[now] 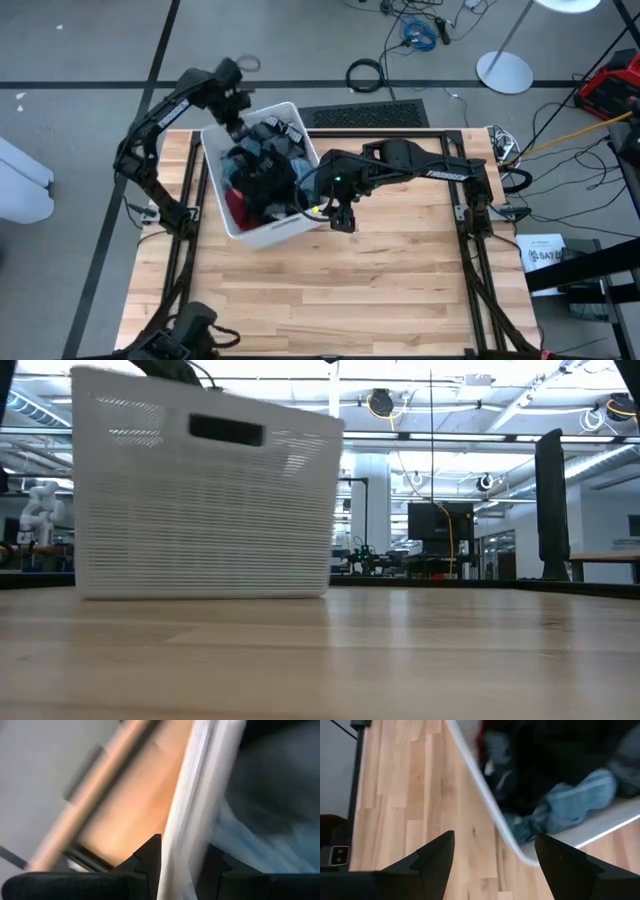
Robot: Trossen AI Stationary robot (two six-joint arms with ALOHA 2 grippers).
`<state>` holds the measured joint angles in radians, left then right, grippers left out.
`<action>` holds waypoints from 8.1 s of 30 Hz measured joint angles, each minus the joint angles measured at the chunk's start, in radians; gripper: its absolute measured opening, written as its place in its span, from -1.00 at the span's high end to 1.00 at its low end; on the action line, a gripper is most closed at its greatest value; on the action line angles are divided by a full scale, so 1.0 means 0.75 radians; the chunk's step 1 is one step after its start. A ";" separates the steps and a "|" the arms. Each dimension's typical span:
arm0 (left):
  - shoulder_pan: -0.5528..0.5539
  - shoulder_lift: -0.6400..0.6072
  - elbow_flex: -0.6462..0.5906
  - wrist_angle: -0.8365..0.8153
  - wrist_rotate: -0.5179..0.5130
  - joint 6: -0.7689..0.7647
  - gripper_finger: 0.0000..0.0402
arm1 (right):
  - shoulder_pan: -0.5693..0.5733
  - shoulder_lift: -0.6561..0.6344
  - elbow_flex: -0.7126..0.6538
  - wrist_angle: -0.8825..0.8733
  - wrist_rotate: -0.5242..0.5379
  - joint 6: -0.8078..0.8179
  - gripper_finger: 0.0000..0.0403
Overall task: Sort clothes
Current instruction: Adjust the white laundry organizer, then return to Home Position
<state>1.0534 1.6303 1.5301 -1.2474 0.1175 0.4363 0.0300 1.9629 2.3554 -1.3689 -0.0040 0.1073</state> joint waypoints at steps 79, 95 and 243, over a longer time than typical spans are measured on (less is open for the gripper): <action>-0.700 -0.221 -0.272 -0.056 -0.019 -0.622 0.99 | 0.310 -0.976 -1.806 1.007 0.266 1.225 1.00; -0.759 -0.295 -0.263 0.052 0.029 -0.826 0.99 | -0.355 -1.075 -1.810 0.821 0.411 0.861 1.00; -0.788 -2.173 -1.890 1.518 -0.313 -1.284 0.90 | -0.189 -2.615 -2.888 1.292 0.211 0.846 1.00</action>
<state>0.4627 0.0006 0.1128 -0.1089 -0.1174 -0.5267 -0.1115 0.0013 0.1894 -0.3998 0.1544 0.7422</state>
